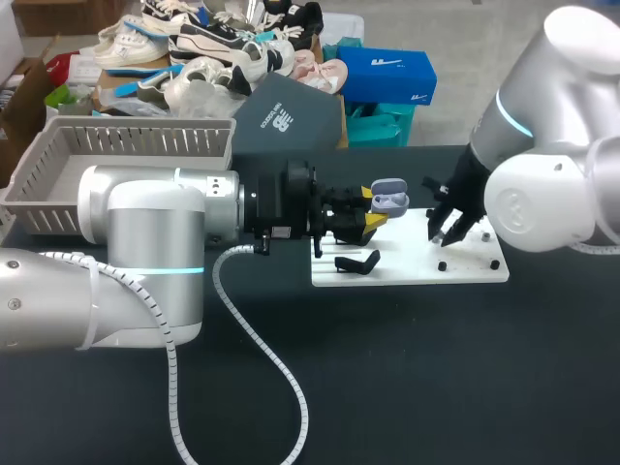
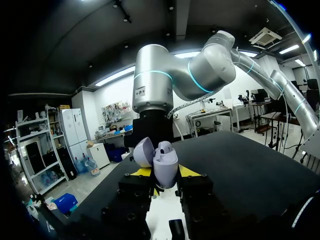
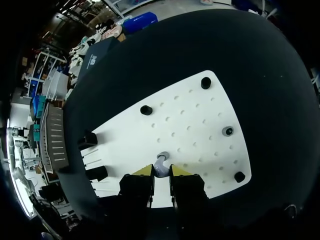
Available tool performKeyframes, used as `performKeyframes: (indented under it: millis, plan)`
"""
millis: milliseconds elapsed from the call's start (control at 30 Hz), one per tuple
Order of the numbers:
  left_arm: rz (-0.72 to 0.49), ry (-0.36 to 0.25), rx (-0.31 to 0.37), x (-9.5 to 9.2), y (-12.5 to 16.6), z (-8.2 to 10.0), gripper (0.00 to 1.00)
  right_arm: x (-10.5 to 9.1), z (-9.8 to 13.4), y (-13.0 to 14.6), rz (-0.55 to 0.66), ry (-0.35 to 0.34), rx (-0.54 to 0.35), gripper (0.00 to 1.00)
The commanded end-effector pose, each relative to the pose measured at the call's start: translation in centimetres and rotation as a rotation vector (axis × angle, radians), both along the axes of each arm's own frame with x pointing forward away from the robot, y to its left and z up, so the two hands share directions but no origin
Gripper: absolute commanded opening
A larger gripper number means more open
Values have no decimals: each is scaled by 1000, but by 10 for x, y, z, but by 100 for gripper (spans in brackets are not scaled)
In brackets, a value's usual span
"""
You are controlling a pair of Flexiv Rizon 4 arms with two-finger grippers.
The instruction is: Pick up each earbud case from the left stands, insert the matching earbuds, close the lid, and place the case in the box.
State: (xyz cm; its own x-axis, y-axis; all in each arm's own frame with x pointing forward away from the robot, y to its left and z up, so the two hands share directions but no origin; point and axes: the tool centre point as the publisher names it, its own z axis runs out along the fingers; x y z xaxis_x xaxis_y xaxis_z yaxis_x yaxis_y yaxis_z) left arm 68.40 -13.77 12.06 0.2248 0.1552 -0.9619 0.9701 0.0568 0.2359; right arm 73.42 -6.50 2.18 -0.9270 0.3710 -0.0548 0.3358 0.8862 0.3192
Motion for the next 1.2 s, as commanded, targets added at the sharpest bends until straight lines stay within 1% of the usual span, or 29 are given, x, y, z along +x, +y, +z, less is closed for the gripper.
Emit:
performKeyframes:
  millis: [33, 200, 400, 567, 667, 800, 900, 1000, 1100, 1200]
  plan:
    - [4, -3, -3, -1, 0, -1, 0, 0, -1, 1, -4, 3, -4, 0]
    - [4, -3, -3, -1, 0, -1, 0, -1, 3, 1, -17, 3, -7, 0]
    - [4, -3, -3, -1, 0, -1, 0, -9, 15, -2, -55, -21, -14, 0]
    - [4, -3, -3, -1, 0, -1, 0, -26, 33, -6, -104, -66, 14, 0]
    - [4, -3, -3, -1, 0, -1, 0, -40, 45, -9, -126, -92, 16, 0]
    - [4, -3, -3, -1, 0, -1, 0, -58, 64, -15, -135, -123, -6, 0]
    - [4, -3, -3, -1, 0, -1, 0, -73, 80, -17, -118, -146, -26, 0]
    - [4, -3, -3, -1, 0, -1, 0, -87, 96, -17, -67, -168, -53, 0]
    - [4, -3, -3, -1, 0, -1, 0, -100, 110, -12, -18, -176, -85, 0]
    - [4, -3, -3, -1, 0, -1, 0, -111, 123, -5, 77, -192, -135, 0]
